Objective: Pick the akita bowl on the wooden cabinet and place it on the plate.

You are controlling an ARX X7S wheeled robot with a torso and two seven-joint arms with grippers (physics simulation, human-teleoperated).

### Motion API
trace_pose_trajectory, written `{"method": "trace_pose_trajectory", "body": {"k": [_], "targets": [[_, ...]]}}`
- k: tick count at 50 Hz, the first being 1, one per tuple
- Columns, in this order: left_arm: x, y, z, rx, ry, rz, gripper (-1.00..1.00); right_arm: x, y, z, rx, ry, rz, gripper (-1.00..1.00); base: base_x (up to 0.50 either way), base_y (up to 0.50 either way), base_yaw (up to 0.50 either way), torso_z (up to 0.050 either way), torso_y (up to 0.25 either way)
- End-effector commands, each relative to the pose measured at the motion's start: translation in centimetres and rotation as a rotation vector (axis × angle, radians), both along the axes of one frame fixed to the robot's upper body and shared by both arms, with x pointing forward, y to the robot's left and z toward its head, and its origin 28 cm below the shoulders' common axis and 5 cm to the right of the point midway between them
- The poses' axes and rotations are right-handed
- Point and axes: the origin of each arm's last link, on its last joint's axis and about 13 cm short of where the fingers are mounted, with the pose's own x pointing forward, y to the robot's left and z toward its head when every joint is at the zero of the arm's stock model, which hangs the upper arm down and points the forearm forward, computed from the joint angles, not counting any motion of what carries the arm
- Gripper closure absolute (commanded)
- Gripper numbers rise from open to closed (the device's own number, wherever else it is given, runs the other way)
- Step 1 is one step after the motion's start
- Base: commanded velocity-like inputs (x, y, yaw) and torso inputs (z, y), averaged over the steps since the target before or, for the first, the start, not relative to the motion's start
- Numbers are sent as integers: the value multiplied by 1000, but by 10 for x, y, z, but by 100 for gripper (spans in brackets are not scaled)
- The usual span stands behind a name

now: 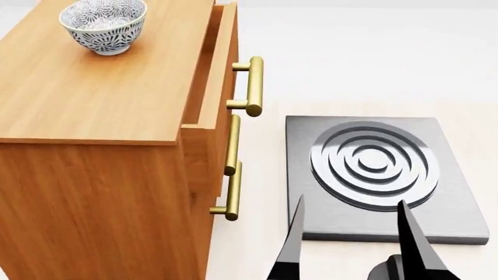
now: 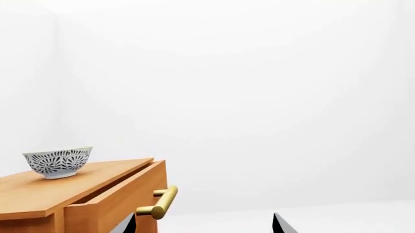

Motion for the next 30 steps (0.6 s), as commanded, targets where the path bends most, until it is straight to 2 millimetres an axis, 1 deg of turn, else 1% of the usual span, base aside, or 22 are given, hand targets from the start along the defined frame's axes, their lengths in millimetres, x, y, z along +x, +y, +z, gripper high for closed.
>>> {"method": "trace_pose_trajectory", "body": {"k": [1, 6, 8, 12, 18, 23, 30], "targets": [[2, -1, 7, 4, -6, 1, -100, 0, 1, 0, -2, 1, 2, -100, 0, 0, 0, 0, 0], [9, -5, 17, 5, -3, -2, -100, 0, 0, 0, 0, 1, 2, -100, 0, 0, 0, 0, 0], [11, -7, 19, 3, 11, -28, -100, 0, 1, 0, -1, 1, 4, -100, 0, 0, 0, 0, 0], [22, -10, 25, -12, 29, -29, -100, 1, 0, -2, -2, 6, 4, -100, 0, 0, 0, 0, 0], [43, -16, 34, -16, 106, -23, -100, 2, 1, -3, -4, 12, 8, -100, 0, 0, 0, 0, 0], [55, -18, 43, -7, 116, 19, -100, 3, 2, -4, -6, 14, 12, -100, 0, 0, 0, 0, 0], [72, -20, 49, -17, 183, -8, -100, 3, 1, -5, -9, 17, 9, -100, 0, 0, 0, 0, 0]]}}
